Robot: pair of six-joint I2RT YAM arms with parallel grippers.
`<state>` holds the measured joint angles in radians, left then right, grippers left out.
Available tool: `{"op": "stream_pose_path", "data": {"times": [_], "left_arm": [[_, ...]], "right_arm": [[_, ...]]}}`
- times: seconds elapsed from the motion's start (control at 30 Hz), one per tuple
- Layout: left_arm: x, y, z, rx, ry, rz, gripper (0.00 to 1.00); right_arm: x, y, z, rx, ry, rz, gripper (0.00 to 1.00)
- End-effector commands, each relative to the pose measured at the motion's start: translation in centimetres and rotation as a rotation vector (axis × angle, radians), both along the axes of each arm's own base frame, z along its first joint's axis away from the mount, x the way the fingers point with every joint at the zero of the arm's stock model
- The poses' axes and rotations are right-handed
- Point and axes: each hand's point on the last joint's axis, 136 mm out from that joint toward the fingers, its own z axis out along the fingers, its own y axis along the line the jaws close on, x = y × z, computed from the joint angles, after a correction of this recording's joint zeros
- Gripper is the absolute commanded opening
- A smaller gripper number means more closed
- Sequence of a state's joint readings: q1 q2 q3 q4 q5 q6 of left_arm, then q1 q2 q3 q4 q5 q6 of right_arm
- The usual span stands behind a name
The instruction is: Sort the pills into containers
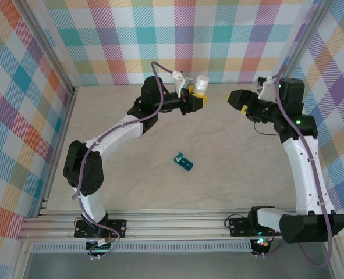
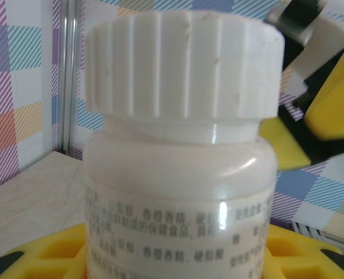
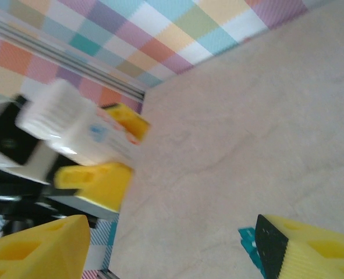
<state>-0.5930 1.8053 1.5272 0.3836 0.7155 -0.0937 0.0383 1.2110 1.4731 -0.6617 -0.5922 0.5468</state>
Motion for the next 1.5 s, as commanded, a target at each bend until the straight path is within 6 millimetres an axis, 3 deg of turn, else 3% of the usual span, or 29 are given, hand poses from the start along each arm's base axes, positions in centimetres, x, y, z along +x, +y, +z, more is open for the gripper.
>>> {"op": "stream_pose_path", "data": {"times": [0.0,0.3,0.6,1.1,1.47], "left_arm": [[-1.3,0.7,3.1,-0.061,-0.109,-0.023,0.0],[-2.7,0.6,0.3,-0.039,-0.095,-0.092,0.0],[-3.6,0.3,-0.5,-0.03,-0.084,-0.153,0.0],[-3.6,-0.5,-0.8,-0.036,-0.058,-0.182,0.0],[-3.6,-0.7,-1.0,-0.029,-0.054,-0.189,0.0]], "right_arm": [[0.5,0.6,4.1,-0.013,-0.172,0.061,0.76],[3.4,2.5,5.7,0.005,-0.282,0.113,0.76],[5.4,6.2,4.4,-0.086,-0.303,0.162,0.77],[4.4,9.2,3.3,-0.081,-0.312,0.283,0.76],[4.0,10.1,2.7,-0.081,-0.298,0.324,0.71]]}}
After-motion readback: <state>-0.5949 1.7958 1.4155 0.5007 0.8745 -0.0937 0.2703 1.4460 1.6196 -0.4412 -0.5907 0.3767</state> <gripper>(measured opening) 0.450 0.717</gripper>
